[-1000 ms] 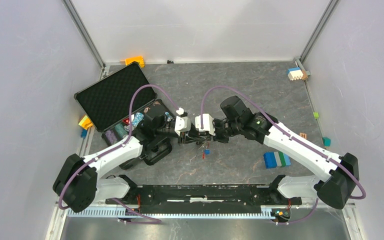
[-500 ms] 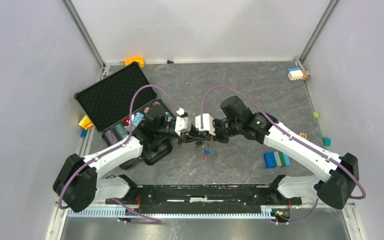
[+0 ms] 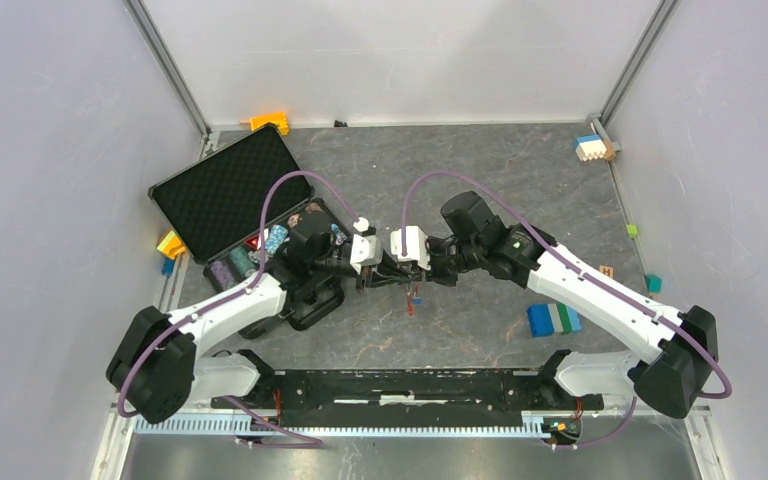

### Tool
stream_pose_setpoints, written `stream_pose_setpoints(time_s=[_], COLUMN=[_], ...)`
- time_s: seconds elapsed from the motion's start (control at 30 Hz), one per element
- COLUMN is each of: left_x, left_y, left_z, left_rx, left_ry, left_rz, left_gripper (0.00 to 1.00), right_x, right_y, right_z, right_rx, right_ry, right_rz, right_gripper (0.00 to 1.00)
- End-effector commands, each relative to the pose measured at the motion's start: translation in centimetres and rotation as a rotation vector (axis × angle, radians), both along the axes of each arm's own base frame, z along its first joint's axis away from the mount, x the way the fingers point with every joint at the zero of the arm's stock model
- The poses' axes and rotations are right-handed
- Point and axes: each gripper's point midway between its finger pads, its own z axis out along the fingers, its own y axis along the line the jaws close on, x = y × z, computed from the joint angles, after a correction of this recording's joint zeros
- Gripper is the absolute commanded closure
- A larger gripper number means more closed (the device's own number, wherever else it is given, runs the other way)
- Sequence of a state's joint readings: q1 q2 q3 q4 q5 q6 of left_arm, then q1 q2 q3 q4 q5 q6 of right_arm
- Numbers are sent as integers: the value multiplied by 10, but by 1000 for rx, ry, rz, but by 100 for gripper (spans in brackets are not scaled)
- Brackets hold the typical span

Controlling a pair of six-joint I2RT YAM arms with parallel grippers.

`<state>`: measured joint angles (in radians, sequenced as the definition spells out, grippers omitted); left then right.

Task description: Put the keys on the keyring

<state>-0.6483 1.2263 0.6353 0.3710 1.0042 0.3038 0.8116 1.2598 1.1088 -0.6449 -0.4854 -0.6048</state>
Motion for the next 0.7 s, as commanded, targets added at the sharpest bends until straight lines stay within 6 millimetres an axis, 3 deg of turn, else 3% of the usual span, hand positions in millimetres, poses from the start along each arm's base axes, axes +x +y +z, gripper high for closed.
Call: stream_pose_setpoints(time_s=[0.0,0.4,0.6,0.67], left_x=[-5,-4,-7,-8], left_y=[-3,-6,-4,-2], left_z=[1,3,10,13], left_rx=[-11,-18,-63,-86], left_ry=[23,28,9,0], left_rz=[-29,-31,-17,-17], left_gripper=[83,98,98,98], right_x=[5,5,5,6], right_y=[10,11,9,7], right_z=[24,21,21,22], right_rx=[87,83,85,90], right_ry=[-50,-37,-43,-47], right_rz=[6,10,5,-3], right_gripper=[100,100,100,94])
